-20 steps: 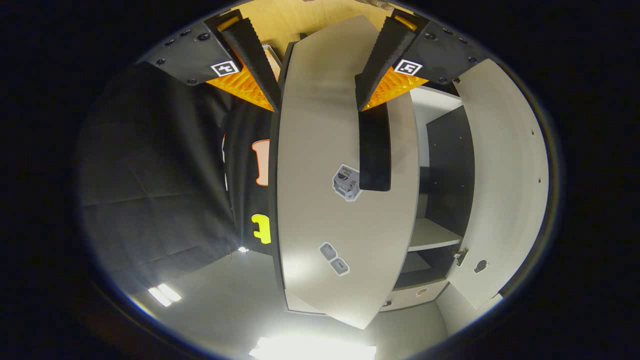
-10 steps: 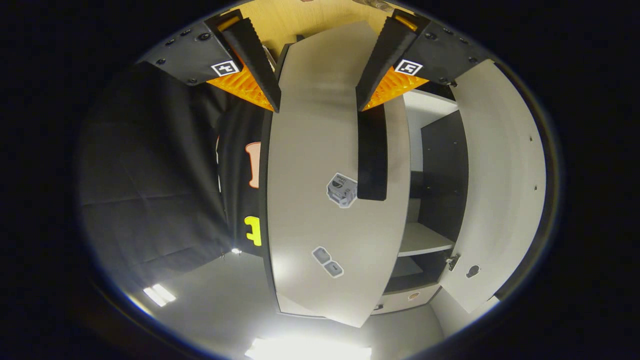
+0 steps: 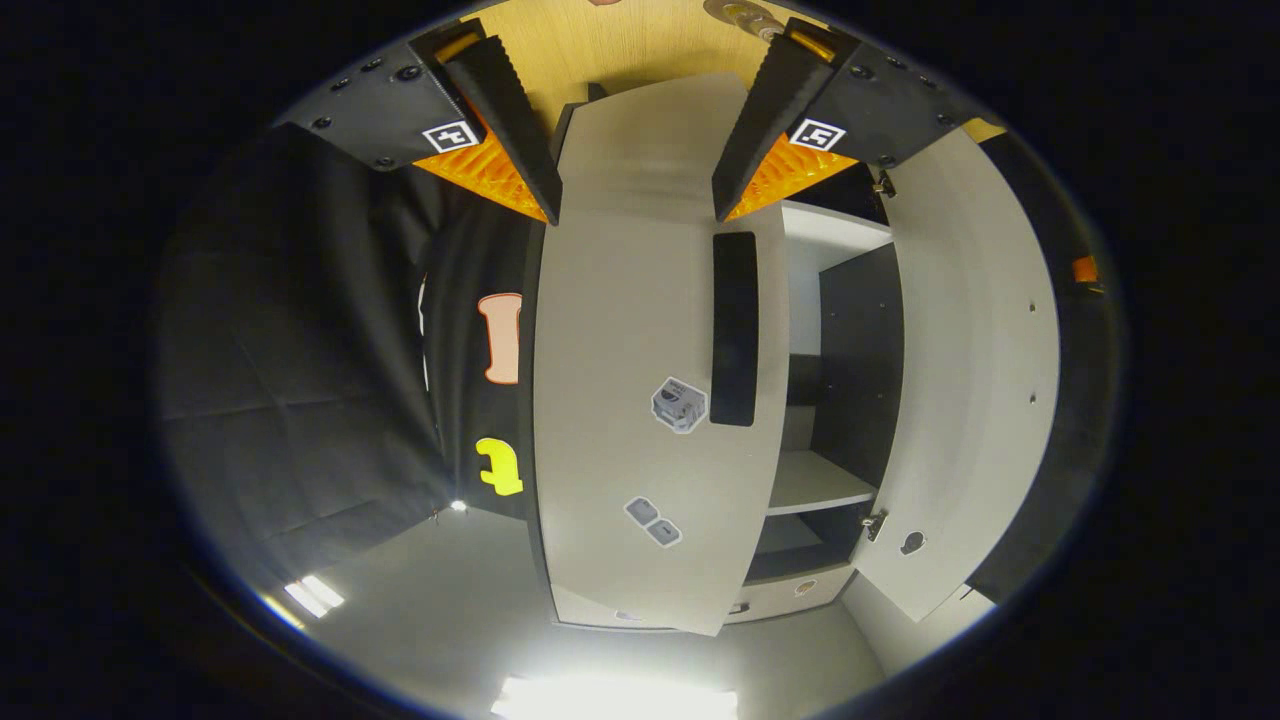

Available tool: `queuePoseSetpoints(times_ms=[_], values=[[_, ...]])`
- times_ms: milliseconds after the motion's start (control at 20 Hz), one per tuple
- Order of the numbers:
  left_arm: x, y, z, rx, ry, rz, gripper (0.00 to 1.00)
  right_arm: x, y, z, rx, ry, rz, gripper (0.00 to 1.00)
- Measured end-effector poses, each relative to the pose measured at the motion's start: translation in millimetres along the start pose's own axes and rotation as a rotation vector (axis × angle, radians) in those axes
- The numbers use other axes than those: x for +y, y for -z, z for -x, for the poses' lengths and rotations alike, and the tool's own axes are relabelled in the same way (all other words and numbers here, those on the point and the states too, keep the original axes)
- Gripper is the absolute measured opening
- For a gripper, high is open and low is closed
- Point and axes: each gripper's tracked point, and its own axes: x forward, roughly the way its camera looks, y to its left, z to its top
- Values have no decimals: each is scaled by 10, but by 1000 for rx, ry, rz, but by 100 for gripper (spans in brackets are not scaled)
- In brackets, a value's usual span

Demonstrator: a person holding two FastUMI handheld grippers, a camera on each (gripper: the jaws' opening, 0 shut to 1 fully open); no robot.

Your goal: Grasp the bottle in the cabinet with the left hand and place it on the coaster, then close the right door with the right hand and the left door with the left hand.

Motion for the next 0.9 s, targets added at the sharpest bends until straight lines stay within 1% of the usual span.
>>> queuePoseSetpoints(times_ms=[50, 100, 300, 500, 550, 600, 650, 700, 750, 900], values=[[-81, -157, -106, -7, 9, 0, 78, -23, 42, 43, 3, -4, 6, 92], [-133, -283, -180, -17, 16, 0, 78, -44, 75, 85, 5, -3, 16, 97], [-309, -674, -341, -65, 41, 16, 78, -217, 251, 252, 33, 12, 54, 97], [-532, -1079, -454, -109, 56, 27, 78, -476, 345, 395, 49, 40, 69, 98], [-603, -1158, -441, -122, 60, 29, 78, -552, 361, 431, 52, 47, 69, 96], [-670, -1243, -426, -135, 62, 30, 78, -635, 374, 463, 55, 56, 68, 98], [-730, -1264, -420, -144, 65, 30, 78, -683, 394, 475, 57, 66, 65, 98], [-800, -1277, -407, -148, 70, 28, 78, -773, 401, 508, 59, 76, 61, 96], [-860, -1279, -402, -147, 74, 23, 78, -861, 409, 541, 58, 86, 53, 98], [-978, -1318, -379, -155, 57, -13, 77, -1106, 447, 615, 61, 112, 31, 98]])
